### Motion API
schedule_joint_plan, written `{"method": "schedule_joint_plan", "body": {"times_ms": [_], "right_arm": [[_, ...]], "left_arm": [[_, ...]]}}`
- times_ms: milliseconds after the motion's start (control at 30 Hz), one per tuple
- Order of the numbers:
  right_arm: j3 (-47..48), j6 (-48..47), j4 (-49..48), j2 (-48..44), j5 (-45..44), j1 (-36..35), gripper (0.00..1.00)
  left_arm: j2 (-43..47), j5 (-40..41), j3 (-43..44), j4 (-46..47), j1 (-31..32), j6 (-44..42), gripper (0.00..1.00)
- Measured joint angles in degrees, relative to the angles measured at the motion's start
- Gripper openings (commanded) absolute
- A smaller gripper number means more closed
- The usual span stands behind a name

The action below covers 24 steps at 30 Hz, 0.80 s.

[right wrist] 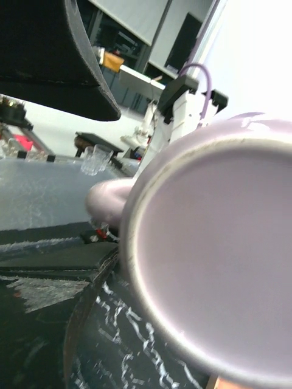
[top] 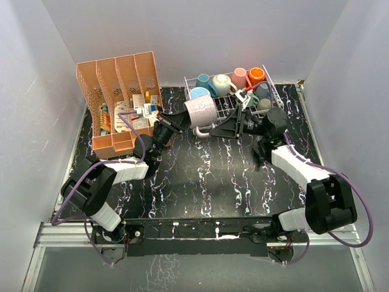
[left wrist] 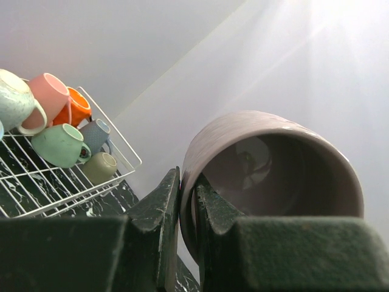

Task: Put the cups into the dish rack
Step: Turn the cup upside down in the dish rack.

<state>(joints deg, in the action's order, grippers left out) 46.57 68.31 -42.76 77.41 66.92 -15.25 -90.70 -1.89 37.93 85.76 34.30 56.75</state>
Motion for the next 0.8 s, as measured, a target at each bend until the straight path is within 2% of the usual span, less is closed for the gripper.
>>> {"method": "schedule_joint_plan", "body": {"times_ms": [200,367,800], "right_arm": [[2.0,7.9,-3.3,2.4,-6.1,-3.4,0.77],[2.0,12.7,-3.4,3.7,-9.1,-3.5,0.75],[2.0,18.7,-3.3,3.7,-11.7,-3.5,0.68]], "left_arm": [[0.0,3.8,0.0,0.0,1.4,-3.3,0.0],[0.0,6.9,0.0,0.0,2.8,-6.1,0.0],[0.0,10.4,0.7,1.0,5.5,-11.6,0.0]]}}
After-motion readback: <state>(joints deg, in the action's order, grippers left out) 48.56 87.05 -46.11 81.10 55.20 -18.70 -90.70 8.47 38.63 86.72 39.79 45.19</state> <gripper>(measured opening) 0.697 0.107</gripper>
